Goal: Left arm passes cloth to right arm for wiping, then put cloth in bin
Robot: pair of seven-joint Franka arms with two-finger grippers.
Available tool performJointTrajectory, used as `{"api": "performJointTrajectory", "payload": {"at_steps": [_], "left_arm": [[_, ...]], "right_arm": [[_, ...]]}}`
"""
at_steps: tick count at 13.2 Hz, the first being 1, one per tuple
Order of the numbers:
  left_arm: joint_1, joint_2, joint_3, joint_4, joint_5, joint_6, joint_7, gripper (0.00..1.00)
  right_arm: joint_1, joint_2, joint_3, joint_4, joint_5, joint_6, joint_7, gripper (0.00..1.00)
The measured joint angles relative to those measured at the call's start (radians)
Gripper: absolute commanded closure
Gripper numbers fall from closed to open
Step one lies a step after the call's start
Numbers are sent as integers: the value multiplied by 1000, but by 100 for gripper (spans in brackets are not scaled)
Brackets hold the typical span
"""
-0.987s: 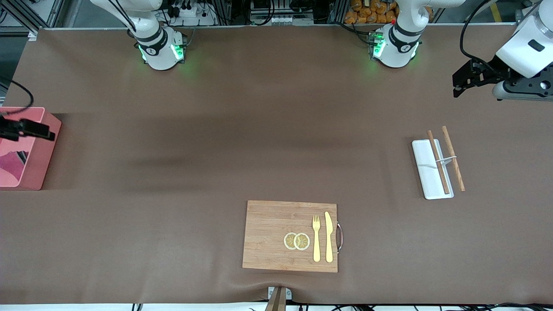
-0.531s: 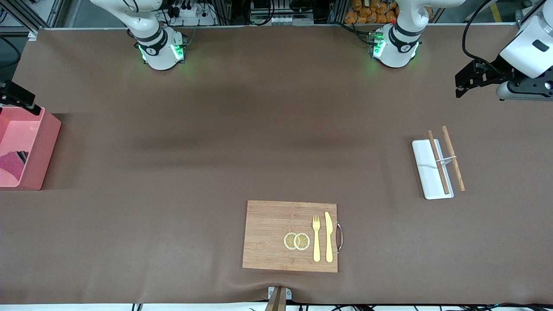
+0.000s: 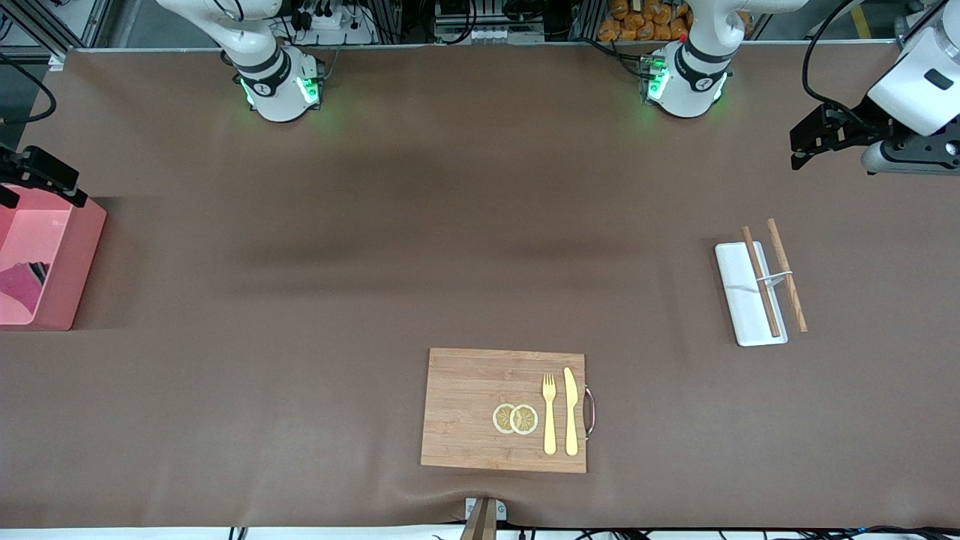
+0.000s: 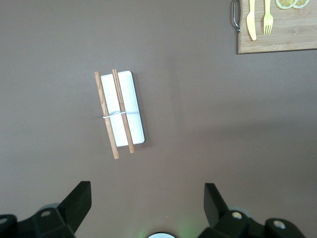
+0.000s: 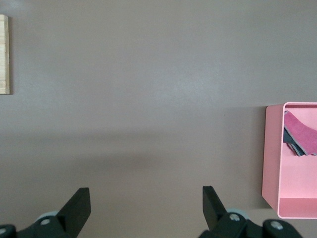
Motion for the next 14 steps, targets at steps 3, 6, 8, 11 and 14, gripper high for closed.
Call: {"api": "performJointTrajectory", "payload": {"at_steps": [3,6,8,11,14], "left_arm": [[0,0,0,0,0,0,0,0],[0,0,0,0,0,0,0,0],[0,0,0,0,0,0,0,0],[0,0,0,0,0,0,0,0],[0,0,0,0,0,0,0,0]], "right_arm": [[7,8,2,8,-12,4,13,0],[36,23,4,35,-45,4,56,0],[38,29,4,41,-49,4,62,0],[38,34,3,41,-50,4,62,0],[38,35,-3,42,-51,4,63,0]]}}
